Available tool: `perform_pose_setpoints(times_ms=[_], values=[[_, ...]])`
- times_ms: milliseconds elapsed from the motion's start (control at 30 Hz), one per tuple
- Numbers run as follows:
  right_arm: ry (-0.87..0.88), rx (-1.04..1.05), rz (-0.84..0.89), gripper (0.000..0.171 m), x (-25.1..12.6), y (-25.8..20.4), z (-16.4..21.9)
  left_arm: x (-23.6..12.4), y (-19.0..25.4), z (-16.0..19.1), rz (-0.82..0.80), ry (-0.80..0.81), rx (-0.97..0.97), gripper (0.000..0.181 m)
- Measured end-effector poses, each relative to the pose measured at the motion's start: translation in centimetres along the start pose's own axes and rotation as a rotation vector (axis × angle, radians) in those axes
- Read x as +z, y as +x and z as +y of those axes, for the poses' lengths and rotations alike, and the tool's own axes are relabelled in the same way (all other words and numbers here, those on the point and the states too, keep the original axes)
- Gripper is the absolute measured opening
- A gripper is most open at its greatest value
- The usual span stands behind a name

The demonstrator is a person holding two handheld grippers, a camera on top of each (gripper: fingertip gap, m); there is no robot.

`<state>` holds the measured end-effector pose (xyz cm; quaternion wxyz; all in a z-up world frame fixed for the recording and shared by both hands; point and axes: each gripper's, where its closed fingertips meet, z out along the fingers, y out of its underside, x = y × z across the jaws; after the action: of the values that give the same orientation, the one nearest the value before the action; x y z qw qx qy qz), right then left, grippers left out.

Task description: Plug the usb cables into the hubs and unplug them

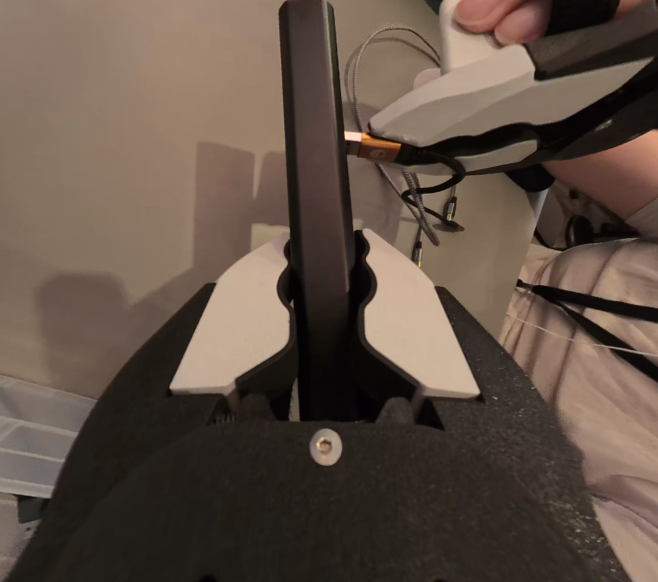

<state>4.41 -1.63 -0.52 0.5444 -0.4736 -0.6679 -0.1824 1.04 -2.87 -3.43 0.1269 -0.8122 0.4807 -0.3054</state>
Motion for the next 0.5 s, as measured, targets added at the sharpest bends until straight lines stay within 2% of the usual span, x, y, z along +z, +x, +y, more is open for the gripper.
perform_pose_setpoints(times_ms=[167,367,500], values=[[0.051,0.031,-0.059,0.016,-1.2,0.3,0.1,0.1,0.8,-0.3,0.002,0.0,0.101,0.03],[0.178,0.074,-0.13,0.017,-2.3,0.0,0.0,0.2,1.9,0.0,0.085,-0.006,0.123,0.03],[0.184,0.085,-0.113,0.017,-2.3,0.3,0.2,0.2,1.9,-0.4,0.073,0.012,0.109,0.03]])
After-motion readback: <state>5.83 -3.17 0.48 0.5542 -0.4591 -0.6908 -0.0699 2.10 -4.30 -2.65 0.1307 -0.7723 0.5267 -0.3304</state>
